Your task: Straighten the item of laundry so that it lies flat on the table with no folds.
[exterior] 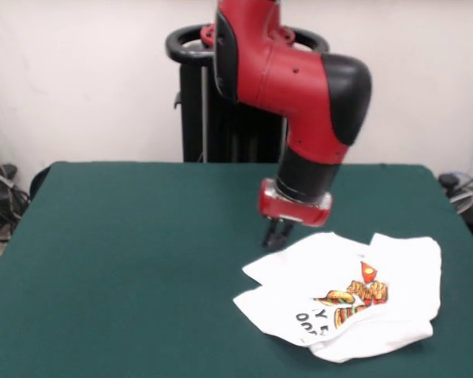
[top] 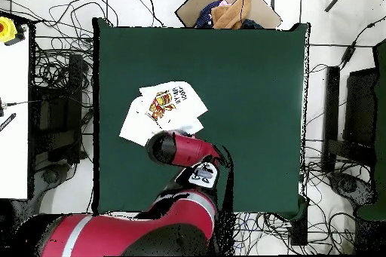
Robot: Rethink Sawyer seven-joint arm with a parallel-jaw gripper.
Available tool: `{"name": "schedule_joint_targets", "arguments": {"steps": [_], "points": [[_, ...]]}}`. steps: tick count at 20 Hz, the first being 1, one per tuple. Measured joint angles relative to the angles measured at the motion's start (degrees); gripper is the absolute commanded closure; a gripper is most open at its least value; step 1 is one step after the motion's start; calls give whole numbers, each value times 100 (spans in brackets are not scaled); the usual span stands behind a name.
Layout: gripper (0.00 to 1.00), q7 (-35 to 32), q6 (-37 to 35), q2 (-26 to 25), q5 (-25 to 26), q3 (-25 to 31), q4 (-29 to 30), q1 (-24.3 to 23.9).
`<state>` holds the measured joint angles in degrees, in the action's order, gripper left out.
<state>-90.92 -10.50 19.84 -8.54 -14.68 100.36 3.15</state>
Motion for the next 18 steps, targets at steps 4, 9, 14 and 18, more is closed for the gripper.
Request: {"name": "schedule_joint_targets", "arguments": {"steps": [4, 9, 14, 18], "points": [[100, 0, 0, 57, 572, -285, 219, -176], [100, 0, 30, -56, 1217, -653, 380, -407], [100, 0, 237, -134, 1443, -466, 594, -861], [100, 0, 257, 86, 1399, -2, 931, -1323]]}}
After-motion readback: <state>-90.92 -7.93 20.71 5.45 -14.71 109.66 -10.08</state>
